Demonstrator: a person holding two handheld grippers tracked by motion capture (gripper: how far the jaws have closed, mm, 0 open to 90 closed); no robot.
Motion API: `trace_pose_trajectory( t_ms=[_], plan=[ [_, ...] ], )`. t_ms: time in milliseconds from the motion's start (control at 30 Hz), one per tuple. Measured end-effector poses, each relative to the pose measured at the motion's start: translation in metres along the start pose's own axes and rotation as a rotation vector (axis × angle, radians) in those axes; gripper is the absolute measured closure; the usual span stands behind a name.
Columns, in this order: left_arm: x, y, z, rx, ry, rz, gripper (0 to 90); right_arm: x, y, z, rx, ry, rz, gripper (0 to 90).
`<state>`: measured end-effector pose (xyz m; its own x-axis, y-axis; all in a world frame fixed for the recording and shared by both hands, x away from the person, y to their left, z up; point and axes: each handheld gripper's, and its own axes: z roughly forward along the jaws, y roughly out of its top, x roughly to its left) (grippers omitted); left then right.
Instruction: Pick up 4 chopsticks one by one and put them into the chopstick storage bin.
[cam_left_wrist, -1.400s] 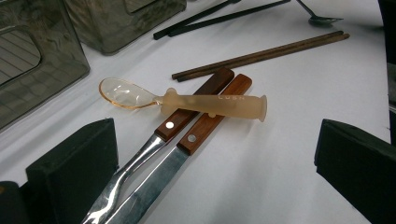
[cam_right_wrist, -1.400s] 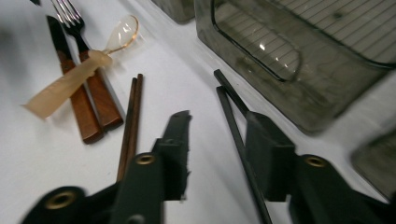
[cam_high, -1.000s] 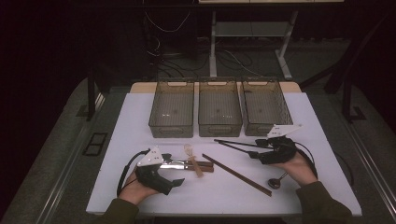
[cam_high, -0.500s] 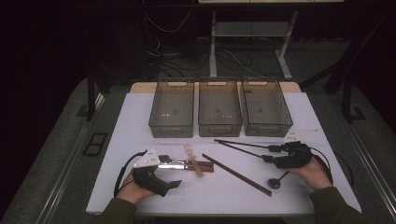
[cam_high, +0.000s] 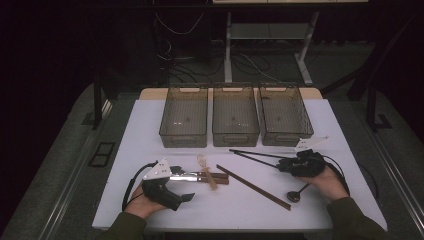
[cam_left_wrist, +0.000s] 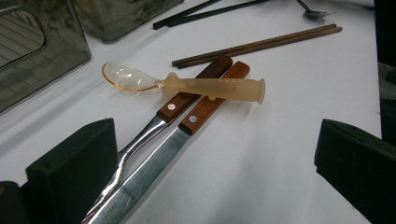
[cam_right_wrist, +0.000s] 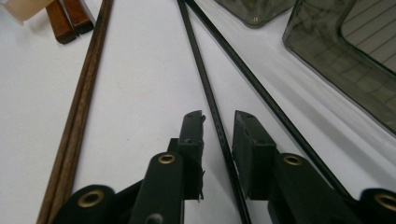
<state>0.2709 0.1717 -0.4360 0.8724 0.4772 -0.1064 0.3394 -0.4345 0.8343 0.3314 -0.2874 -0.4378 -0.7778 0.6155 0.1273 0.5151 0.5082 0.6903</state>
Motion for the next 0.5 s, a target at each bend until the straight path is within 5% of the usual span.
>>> trace_pose_trajectory(
  t_ms=[500],
  plan=[
    [0.0,0.0,0.001,0.005,-0.005,0.004,0.0,0.0,0.008,0.023,0.036,0.016,-0.051,83.1]
  ],
)
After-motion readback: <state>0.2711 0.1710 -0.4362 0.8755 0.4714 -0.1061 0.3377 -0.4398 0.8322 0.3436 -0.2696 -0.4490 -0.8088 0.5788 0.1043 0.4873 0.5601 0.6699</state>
